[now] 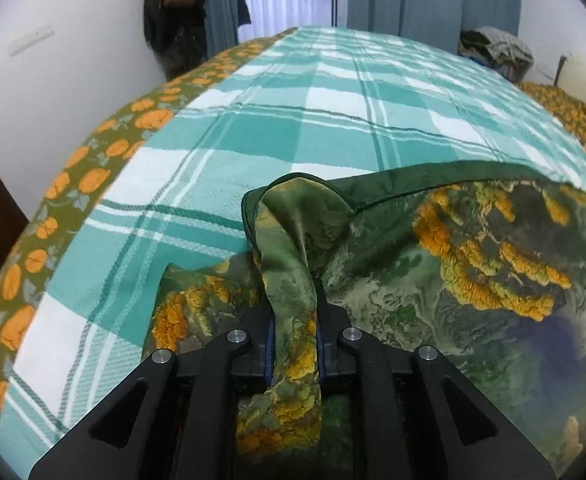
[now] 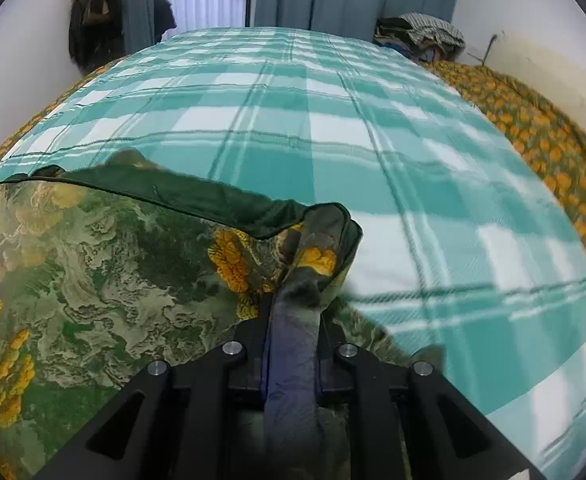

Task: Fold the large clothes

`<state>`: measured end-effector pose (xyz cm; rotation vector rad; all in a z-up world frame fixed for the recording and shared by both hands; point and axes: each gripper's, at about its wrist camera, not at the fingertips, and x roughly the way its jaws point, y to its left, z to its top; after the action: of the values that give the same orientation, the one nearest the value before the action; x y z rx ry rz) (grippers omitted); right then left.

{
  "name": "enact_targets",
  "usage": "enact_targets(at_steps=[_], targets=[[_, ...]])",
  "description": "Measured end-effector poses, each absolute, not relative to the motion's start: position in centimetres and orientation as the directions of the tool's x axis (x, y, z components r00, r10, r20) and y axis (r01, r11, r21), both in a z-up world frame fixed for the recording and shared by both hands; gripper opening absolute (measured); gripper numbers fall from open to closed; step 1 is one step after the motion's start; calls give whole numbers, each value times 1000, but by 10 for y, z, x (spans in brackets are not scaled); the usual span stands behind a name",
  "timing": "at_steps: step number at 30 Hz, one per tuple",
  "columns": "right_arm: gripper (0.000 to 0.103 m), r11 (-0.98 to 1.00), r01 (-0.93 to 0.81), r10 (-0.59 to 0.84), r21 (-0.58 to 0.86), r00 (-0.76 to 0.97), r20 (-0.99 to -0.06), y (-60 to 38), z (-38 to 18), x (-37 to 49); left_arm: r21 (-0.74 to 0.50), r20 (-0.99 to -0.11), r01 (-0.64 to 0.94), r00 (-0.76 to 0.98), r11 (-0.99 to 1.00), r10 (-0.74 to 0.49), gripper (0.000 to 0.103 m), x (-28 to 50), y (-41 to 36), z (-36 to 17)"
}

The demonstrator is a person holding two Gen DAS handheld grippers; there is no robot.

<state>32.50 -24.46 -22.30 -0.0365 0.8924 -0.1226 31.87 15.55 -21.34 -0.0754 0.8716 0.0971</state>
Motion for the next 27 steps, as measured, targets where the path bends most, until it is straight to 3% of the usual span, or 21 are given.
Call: enact_targets(at_steps=[6, 27], targets=[[17, 993, 95, -110, -64, 625, -773, -246, -227, 323, -133, -746, -119, 665, 984, -20, 16, 311, 166, -218], [18, 995, 97, -70, -10, 640, -765, -253, -231, 326, -135, -744, -120, 668, 984, -20, 18, 315, 166, -218]])
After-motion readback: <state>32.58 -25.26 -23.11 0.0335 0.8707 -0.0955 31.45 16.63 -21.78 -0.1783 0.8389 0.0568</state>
